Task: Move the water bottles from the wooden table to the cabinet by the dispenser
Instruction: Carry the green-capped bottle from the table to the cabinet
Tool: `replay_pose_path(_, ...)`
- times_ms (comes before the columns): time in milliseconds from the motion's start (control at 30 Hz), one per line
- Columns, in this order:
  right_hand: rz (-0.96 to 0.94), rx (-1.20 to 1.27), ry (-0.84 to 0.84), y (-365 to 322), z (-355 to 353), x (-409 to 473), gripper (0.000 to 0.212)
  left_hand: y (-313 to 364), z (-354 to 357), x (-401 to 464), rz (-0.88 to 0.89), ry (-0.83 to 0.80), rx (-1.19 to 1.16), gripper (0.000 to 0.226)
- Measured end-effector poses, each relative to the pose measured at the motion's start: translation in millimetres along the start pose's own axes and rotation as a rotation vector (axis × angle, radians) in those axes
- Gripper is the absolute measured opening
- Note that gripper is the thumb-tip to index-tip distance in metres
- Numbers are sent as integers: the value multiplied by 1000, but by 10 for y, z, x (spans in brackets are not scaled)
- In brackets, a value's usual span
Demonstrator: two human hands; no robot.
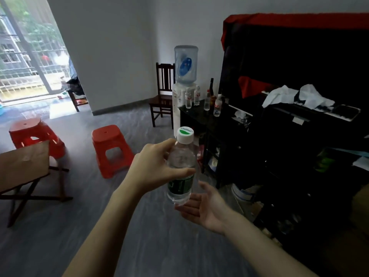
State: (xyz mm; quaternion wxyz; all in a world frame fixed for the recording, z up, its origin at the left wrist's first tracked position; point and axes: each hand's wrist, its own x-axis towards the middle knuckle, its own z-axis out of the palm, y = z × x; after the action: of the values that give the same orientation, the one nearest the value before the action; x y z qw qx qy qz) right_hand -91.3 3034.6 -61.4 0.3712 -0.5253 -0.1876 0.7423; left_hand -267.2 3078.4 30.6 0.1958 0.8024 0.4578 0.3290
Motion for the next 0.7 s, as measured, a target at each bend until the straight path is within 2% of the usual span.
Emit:
replay_pose_path(300,-6,14,39,-1059,7,1193,69,-729,165,1419,11,-9,-20,58)
replay_pose_path(467,0,-6,9,-1759,-125,1919,72,-1109,315,2289,4,-30,29,58)
replay_pose_path(700,-18,0,-52,-2948,-355,2969,71,-1506,470,3636,-17,21,37,63)
